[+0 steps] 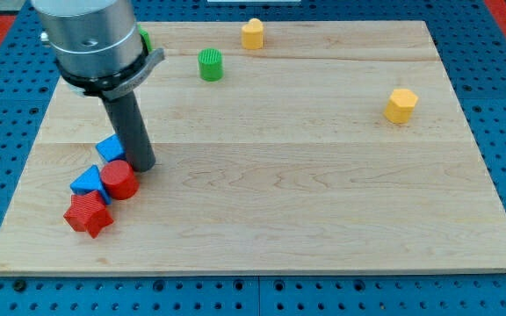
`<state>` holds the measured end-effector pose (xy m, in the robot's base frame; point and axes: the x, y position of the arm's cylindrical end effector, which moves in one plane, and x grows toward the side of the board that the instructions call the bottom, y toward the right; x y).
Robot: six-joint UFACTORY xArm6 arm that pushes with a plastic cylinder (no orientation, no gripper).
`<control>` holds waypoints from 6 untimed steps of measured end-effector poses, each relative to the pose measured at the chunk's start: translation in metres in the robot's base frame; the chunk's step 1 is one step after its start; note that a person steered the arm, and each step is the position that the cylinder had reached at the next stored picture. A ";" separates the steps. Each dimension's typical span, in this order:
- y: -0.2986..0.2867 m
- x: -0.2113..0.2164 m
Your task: Move red circle closer to green circle
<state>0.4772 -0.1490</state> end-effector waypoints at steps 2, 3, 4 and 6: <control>-0.005 -0.014; 0.029 0.002; 0.067 0.042; -0.013 0.064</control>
<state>0.5416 -0.1617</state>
